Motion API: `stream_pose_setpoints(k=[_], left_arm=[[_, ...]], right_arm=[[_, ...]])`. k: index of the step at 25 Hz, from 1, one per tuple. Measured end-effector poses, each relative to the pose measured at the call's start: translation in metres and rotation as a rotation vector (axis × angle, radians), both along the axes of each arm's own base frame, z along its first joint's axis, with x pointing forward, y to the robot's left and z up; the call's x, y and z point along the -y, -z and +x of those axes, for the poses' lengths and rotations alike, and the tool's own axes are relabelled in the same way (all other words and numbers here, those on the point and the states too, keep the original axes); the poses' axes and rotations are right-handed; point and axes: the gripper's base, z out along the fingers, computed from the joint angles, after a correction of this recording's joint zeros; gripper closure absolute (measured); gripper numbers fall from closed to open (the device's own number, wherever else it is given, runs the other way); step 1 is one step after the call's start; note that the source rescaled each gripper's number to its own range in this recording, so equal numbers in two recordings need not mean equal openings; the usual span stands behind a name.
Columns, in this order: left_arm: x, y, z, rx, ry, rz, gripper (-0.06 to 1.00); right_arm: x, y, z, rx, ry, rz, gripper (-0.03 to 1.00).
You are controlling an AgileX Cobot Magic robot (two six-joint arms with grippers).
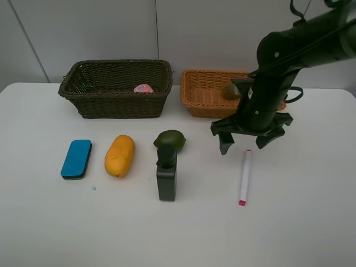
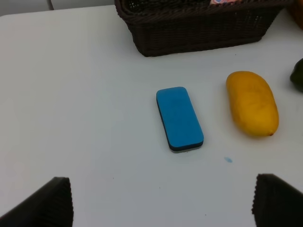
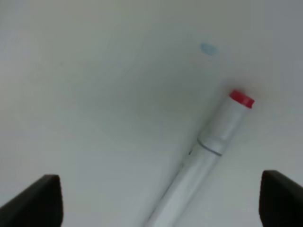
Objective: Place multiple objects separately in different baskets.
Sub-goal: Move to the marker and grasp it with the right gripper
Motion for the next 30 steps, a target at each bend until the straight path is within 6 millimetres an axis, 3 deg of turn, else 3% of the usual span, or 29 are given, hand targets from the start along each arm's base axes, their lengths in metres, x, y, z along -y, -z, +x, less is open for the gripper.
stream_pose_setpoints(k=[20, 27, 30], left_arm=[[0.0, 0.0, 0.0, 0.0, 0.0, 0.0, -0.06], [0.0, 0.0, 0.0, 0.0, 0.0, 0.0, -0.06], [0.0, 0.0, 0.0, 0.0, 0.0, 0.0, -0.06]], right_arm=[[0.021, 0.051, -0.024, -0.044, 0.115, 0.049, -0.03], [0.02, 0.053, -0.021, -0.017, 0.119, 0.068, -0.03], [0.02, 0.053, -0.02, -0.014, 0.119, 0.069, 0.03]])
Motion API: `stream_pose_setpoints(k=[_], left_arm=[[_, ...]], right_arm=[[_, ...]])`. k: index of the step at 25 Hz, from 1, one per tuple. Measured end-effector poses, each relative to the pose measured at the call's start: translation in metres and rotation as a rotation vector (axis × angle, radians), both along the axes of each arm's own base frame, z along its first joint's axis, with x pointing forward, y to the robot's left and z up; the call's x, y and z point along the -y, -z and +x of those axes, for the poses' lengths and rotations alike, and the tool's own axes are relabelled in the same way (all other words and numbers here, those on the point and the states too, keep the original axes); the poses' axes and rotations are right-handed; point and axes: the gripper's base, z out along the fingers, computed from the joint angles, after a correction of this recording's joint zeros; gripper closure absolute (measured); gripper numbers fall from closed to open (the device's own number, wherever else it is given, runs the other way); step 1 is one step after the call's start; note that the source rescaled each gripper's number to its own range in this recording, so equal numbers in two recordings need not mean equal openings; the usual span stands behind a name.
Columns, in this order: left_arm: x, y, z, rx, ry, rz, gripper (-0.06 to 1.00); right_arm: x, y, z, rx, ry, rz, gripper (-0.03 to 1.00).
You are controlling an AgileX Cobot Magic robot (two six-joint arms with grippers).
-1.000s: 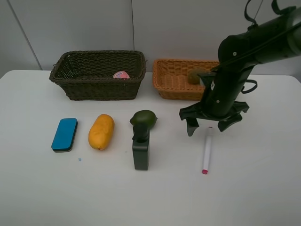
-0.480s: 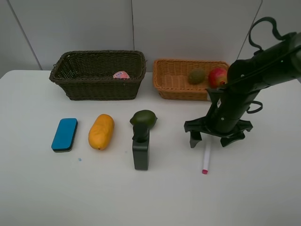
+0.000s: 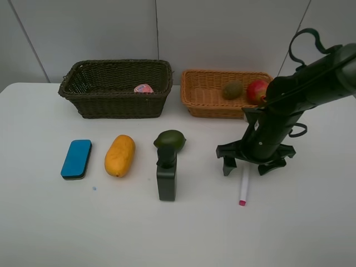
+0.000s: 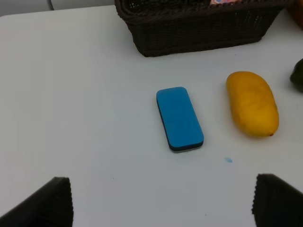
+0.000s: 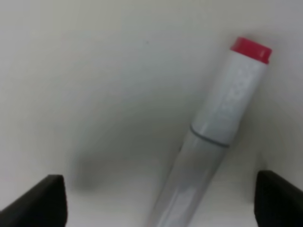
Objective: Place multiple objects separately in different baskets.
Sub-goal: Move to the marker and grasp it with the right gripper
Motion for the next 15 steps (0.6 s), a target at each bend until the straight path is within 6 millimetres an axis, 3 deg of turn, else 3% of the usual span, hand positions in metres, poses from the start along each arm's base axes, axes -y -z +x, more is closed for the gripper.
stream_pose_setpoints(k=[6, 12, 15], left_arm=[[0.0, 0.0, 0.0, 0.0, 0.0, 0.0, -0.06], [0.0, 0.0, 0.0, 0.0, 0.0, 0.0, -0.06], [0.0, 0.0, 0.0, 0.0, 0.0, 0.0, -0.06]], right_arm=[[0.0002, 0.0058, 0.0003, -0.018, -0.005, -0.012, 0.27], [0.0004, 0.0069, 0.0002, -0.022, -0.009, -0.015, 0.43], [0.0003, 0.0075, 0.0003, -0.023, -0.009, -0.016, 0.68]])
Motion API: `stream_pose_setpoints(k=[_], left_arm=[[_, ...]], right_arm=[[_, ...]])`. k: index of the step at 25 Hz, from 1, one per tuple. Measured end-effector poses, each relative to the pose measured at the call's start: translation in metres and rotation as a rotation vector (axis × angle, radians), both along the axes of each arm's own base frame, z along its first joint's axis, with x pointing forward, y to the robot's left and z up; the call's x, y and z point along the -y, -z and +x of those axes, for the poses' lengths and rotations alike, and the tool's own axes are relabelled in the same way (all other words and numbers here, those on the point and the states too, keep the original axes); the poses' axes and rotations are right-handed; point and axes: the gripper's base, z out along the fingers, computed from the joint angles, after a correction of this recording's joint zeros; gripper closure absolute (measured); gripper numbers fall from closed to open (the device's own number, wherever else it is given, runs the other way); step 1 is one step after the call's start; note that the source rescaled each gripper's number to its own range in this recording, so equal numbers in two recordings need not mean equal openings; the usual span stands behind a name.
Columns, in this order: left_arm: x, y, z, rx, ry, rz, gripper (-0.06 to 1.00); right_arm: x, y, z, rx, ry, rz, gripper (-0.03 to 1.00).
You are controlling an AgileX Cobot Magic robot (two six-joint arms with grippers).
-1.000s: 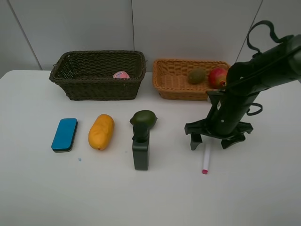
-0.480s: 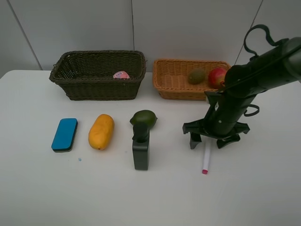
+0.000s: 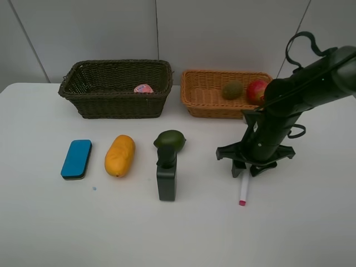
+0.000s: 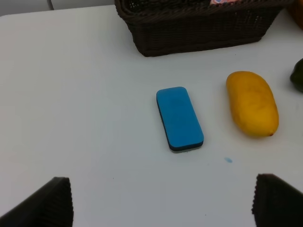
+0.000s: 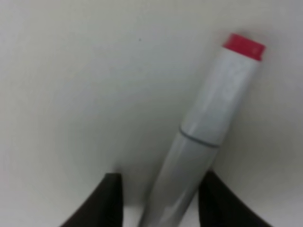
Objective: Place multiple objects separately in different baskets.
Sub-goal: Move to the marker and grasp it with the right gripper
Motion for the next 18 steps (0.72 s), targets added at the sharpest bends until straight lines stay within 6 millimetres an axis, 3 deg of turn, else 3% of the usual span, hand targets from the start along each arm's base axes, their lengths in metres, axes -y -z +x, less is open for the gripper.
stream_pose_setpoints(k=[3, 18], left_arm=[[0.0, 0.0, 0.0, 0.0, 0.0, 0.0, -0.06], [0.0, 0.0, 0.0, 0.0, 0.0, 0.0, -0.06]], right_arm=[[0.0001, 0.0009, 0.0, -0.002, -0.002, -0.002, 0.97], [0.0009, 0.001, 0.0005, 0.001, -0.017, -0.014, 0.97]])
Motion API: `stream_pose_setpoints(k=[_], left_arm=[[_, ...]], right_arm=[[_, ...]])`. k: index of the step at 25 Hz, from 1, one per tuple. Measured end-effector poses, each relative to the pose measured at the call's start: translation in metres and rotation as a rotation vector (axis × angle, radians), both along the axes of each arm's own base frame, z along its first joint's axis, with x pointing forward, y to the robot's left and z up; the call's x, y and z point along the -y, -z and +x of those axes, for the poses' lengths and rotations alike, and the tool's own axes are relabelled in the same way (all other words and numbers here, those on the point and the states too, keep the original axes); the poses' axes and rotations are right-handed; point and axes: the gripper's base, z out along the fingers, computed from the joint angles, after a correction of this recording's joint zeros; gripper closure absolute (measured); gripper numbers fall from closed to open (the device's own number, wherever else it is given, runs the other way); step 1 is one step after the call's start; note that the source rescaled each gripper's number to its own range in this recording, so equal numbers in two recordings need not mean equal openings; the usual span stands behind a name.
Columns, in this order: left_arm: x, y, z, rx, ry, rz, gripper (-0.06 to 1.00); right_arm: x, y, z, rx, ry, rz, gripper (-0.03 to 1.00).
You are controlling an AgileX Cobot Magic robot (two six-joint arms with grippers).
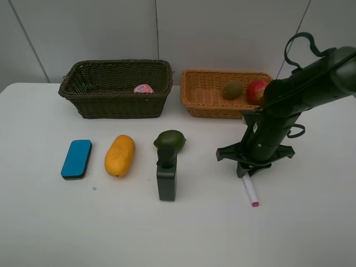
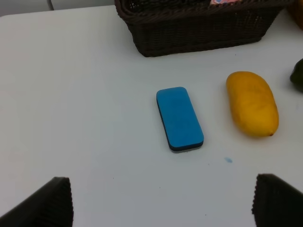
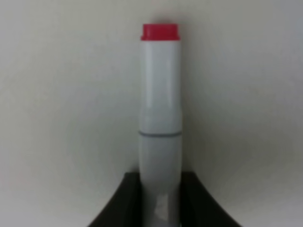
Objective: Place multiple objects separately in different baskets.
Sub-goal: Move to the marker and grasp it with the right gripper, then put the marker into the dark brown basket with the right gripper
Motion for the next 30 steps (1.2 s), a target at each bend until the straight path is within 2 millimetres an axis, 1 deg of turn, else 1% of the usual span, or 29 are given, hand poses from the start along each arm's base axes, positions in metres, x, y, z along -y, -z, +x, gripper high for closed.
stream_pose_setpoints(k=[5, 8, 14, 17, 19, 24, 29, 30], left_arm=[[0.0, 0.0, 0.0, 0.0, 0.0, 0.0, -0.06], [0.0, 0.0, 0.0, 0.0, 0.0, 0.0, -0.06], [0.0, 0.0, 0.0, 0.0, 0.0, 0.0, -0.06], [0.0, 0.0, 0.0, 0.0, 0.0, 0.0, -0.06], [0.0, 0.0, 0.0, 0.0, 0.0, 0.0, -0.06], [0.0, 0.0, 0.0, 0.0, 0.0, 0.0, -0.06], [0.0, 0.0, 0.0, 0.0, 0.0, 0.0, -0.06], [0.0, 0.0, 0.0, 0.0, 0.0, 0.0, -0.06]], right_arm=[[0.0, -0.002, 0.0, 0.01, -0.001, 0.003, 0.97], [0.0, -0.009, 0.001, 0.034, -0.036, 0.005, 0.97], [0.003, -0.052, 0.002, 0.174, -0.135, 0.011, 0.97], [0.001, -0.073, 0.009, 0.233, -0.196, 0.004, 0.97], [-0.002, -0.088, 0.017, 0.276, -0.235, 0.007, 0.97], [-0.023, -0.123, 0.035, 0.402, -0.369, 0.015, 0.97], [-0.05, -0.168, 0.058, 0.562, -0.46, 0.042, 0.97], [-0.057, -0.172, 0.062, 0.583, -0.472, 0.049, 0.97]])
